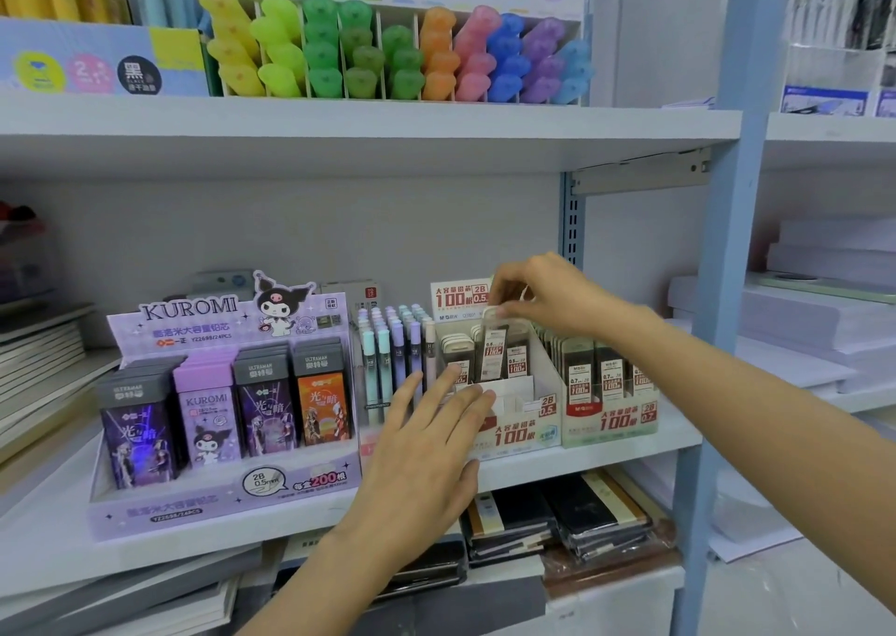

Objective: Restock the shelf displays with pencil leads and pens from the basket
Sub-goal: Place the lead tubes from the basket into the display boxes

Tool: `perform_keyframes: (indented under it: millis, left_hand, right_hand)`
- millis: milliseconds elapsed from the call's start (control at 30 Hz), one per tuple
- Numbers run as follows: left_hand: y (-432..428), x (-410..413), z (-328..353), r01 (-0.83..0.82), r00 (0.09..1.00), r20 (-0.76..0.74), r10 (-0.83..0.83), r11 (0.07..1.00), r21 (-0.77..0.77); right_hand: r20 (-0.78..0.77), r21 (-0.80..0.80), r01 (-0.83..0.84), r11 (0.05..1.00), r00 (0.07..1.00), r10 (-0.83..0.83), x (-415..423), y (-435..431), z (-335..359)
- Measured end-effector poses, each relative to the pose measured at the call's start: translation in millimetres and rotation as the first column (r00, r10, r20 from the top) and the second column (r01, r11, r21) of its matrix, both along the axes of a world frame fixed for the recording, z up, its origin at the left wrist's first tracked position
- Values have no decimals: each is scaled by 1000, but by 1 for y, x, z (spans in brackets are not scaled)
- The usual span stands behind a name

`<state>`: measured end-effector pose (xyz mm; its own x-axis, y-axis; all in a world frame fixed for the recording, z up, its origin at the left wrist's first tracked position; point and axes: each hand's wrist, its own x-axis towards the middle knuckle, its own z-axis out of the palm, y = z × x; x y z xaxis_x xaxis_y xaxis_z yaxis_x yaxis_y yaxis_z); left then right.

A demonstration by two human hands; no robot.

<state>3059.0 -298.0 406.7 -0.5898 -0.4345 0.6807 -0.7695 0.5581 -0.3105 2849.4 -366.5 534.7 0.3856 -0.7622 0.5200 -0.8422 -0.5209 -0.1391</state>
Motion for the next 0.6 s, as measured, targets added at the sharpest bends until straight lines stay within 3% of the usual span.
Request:
perform_keyframes:
  millis: [200,600]
  left_hand:
    - [-3,1,-2,9,1000,0,-9,1000,0]
    - [-1,0,-1,10,1000,-17,-10,1000,26]
  right_hand:
    - [131,-99,-15,995,991,28,-38,21,41]
    - [-36,-81,24,996,999,-27,-22,6,1]
